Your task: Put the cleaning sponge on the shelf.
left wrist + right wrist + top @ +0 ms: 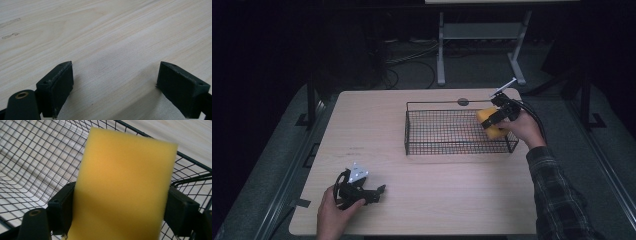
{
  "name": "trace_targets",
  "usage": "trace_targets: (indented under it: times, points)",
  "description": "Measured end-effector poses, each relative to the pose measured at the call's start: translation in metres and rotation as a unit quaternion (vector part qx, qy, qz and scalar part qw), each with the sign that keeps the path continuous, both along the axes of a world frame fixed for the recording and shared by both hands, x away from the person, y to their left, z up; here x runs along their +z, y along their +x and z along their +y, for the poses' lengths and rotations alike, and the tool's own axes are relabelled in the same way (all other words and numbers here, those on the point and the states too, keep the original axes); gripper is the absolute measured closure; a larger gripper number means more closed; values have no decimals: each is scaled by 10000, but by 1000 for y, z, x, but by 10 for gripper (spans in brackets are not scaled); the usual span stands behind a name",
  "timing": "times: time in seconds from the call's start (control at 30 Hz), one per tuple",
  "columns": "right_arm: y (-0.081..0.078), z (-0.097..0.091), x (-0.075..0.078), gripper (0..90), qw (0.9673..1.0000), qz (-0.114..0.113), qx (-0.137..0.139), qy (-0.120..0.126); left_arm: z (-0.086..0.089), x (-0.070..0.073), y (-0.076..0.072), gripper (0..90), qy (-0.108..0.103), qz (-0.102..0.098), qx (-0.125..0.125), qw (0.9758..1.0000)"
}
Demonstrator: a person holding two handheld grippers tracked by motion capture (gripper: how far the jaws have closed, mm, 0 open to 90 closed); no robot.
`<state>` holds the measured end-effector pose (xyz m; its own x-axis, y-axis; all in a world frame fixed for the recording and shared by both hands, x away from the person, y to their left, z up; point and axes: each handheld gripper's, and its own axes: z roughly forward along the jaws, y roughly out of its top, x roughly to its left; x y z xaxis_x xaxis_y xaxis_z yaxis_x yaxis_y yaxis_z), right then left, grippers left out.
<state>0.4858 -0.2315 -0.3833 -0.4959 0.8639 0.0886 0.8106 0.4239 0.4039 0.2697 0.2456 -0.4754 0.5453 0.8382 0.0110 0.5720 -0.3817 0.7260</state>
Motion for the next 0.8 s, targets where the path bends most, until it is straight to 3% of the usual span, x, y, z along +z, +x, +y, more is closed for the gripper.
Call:
trace_targets:
  times: [0.8]
  points:
    - [-3, -3, -23, 194, 9997, 213, -78, -23, 0, 0, 0, 128, 4, 2, 1, 10000]
